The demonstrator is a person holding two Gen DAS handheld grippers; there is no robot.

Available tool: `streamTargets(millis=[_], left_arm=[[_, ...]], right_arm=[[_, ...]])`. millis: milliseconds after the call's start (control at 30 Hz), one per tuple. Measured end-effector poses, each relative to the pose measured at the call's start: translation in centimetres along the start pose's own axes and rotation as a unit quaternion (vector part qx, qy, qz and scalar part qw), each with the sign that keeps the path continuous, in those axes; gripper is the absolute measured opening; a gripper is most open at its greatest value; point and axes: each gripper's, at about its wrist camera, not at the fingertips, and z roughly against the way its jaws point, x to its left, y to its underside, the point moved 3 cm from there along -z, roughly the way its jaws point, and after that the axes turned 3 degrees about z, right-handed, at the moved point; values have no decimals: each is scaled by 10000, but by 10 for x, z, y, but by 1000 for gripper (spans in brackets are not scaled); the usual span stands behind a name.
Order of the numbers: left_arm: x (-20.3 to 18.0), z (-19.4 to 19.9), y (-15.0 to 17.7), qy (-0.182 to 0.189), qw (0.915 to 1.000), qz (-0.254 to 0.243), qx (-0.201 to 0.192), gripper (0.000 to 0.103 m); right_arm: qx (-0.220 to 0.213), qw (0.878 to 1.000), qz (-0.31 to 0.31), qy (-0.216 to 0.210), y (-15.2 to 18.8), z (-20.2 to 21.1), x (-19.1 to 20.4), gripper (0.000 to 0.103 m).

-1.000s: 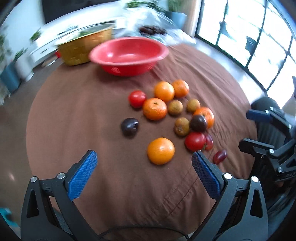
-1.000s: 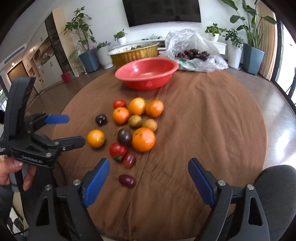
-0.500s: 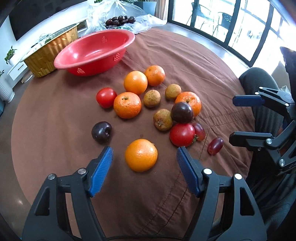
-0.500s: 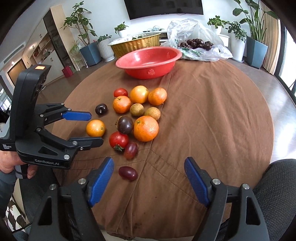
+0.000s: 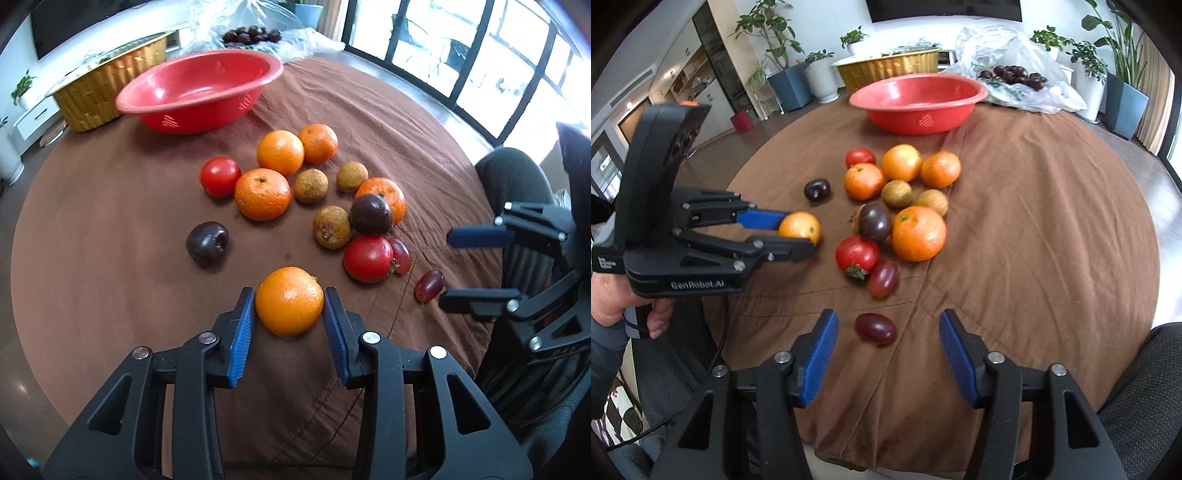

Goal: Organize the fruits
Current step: 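Grasp an orange with the left tool while the right tool grasps a red grape, then carry the orange and grape over the red bowl and open both tools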

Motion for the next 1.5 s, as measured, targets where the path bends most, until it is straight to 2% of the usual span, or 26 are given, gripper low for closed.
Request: streamTargets(millis=[167,300,367,467,600,1033,1267,1500], left_arm=[[12,12,0,97,9993,299,-209,35],[15,13,1,96,9989,371,-263,35],[14,13,1,103,9988,380,-281,34],[14,13,1,110,9988,390,-290,35],[13,11,3,120,9988,373,-284,35],[13,16,4,250,9976,500,-397,34],[28,37,-20,289,9951,650,-685,35],[55,66,-96,-51,9906,506,-1273,35]], right_arm=[[102,9998,157,13,1,-4,7,52],[173,9989,416,144,3,-9,14,38],[183,9976,628,232,5,-11,20,35],[232,9955,836,393,8,-15,24,34],[245,9951,860,423,9,-16,22,28],[73,9977,657,172,-1,-5,15,27],[-314,9989,342,6,-37,18,-11,27],[-1128,9930,269,204,-120,49,-49,27]])
